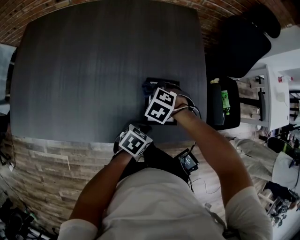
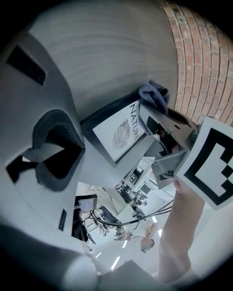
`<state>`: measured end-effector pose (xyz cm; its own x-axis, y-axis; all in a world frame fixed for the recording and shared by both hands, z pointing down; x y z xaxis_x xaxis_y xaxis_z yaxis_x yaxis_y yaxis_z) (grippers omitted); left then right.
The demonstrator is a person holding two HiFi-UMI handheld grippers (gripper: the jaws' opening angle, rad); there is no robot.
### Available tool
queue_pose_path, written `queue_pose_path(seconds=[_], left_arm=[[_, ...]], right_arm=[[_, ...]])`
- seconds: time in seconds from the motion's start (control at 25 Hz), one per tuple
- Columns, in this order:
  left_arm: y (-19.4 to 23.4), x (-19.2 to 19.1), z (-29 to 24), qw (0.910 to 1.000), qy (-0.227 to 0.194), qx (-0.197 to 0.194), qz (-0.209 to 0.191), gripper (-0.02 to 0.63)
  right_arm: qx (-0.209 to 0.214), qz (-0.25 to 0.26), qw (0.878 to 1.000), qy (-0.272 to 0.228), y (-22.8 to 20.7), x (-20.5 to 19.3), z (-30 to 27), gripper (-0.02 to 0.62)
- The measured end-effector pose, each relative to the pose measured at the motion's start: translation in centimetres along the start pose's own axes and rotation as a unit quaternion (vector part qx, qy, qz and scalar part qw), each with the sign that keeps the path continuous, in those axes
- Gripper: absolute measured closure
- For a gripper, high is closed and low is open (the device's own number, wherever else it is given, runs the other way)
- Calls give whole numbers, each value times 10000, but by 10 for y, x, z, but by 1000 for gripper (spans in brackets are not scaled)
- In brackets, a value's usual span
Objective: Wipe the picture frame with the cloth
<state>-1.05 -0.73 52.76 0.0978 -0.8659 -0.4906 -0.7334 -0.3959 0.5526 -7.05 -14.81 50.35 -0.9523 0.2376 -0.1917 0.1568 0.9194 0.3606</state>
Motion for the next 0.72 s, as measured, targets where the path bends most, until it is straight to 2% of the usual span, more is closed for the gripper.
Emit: queue_pose_path(seconds=[0.32, 0.72], left_arm=[[1, 2, 3, 9990, -95, -294, 327, 598], [2, 4, 2, 9990, -136, -250, 330, 598]], right_arm=[[286, 286, 9991, 119, 27, -4, 11, 486], [878, 308, 9954, 216, 62, -12, 28, 486]])
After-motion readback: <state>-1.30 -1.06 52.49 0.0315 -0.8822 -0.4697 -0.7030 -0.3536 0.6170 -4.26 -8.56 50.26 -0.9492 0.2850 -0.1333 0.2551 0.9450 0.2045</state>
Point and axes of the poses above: the fingertips, and each gripper's own axes: z backward along the fingers, y to its left, x out of its top, the point moved 3 cm from there along z, backward along the fingers, and after that the axes turned 8 degrees about -x, right-handed, at the moved point
